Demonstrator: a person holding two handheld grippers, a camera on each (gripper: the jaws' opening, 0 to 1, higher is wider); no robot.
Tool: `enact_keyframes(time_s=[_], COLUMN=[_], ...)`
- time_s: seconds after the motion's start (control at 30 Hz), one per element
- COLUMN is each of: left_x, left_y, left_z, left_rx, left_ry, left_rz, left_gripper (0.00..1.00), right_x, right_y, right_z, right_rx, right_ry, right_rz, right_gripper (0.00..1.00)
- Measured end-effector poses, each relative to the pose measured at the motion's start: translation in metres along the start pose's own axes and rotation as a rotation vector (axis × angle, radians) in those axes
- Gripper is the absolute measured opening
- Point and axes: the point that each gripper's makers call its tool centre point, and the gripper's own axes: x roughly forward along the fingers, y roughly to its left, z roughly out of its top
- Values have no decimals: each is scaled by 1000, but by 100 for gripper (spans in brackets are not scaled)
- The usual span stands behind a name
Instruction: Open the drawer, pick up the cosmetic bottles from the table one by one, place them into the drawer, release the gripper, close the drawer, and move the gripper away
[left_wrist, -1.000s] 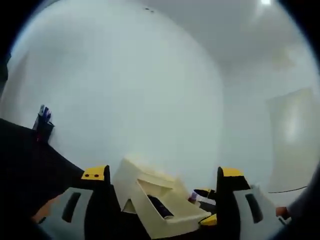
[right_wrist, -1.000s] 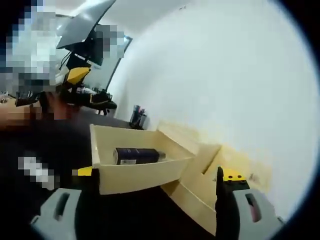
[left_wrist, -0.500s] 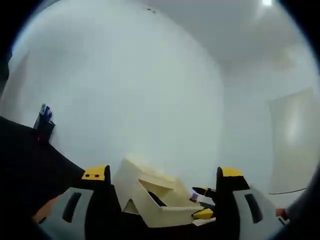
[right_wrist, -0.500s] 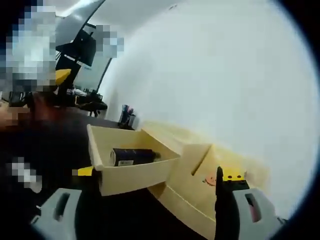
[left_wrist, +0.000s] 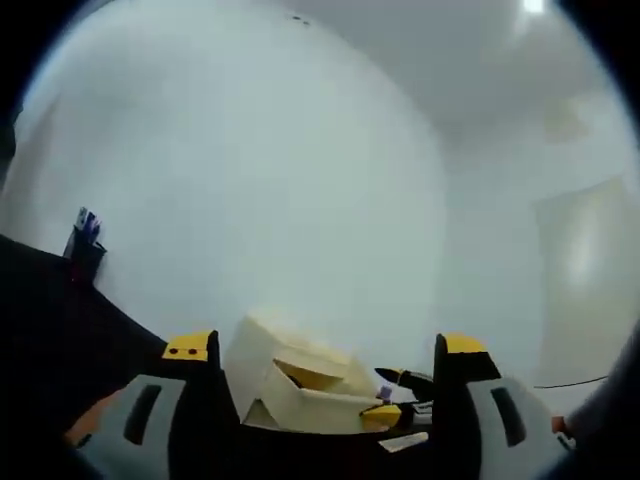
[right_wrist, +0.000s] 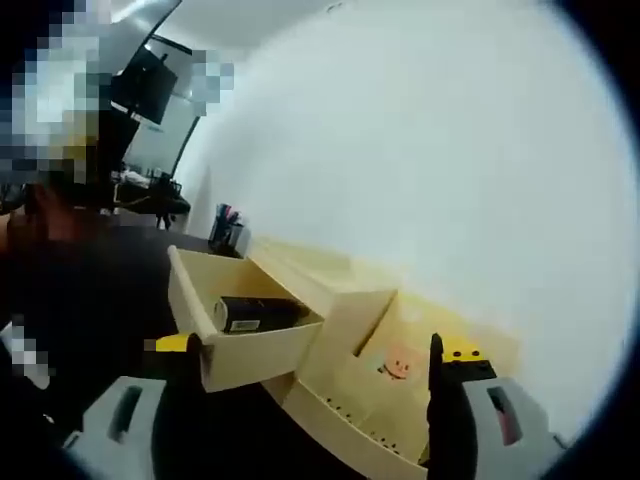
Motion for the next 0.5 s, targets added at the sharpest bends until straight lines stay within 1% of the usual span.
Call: enact_keyframes(time_s=[0.1, 0.13, 0.17, 0.2, 0.23, 0.3, 0.4, 0.5], left_x=[1, 1, 0, -1, -1, -2, -1, 1], left_y=[-1, -1, -1, -1, -2, -6, -10, -12], left_z=[-3, -5, -8, -14, -18, -27, -32, -36], left_rx=[12, 29, 53, 79, 102, 119, 135, 151], left_ry=[40, 57, 85, 128, 152, 208, 235, 255], left_rz=[-19, -23, -29, -32, -43, -63, -87, -99], left_gripper=[87, 88, 89, 89, 90, 92, 94, 93], right_x=[3, 4, 5, 7, 8, 11, 10, 13], right_y=[-3, -4, -6, -8, -9, -13, -12, -14], right_z=[1, 0, 0, 0, 0, 0, 1, 0], right_rx=[-12, -15, -15, -14, -13, -11, -14, -20], right_ry=[3, 4, 5, 7, 9, 13, 17, 20], right_rz=[-8, -10, -12, -14, -14, -19, -23, -27], right_gripper=[89, 89, 89, 89, 89, 89, 88, 88])
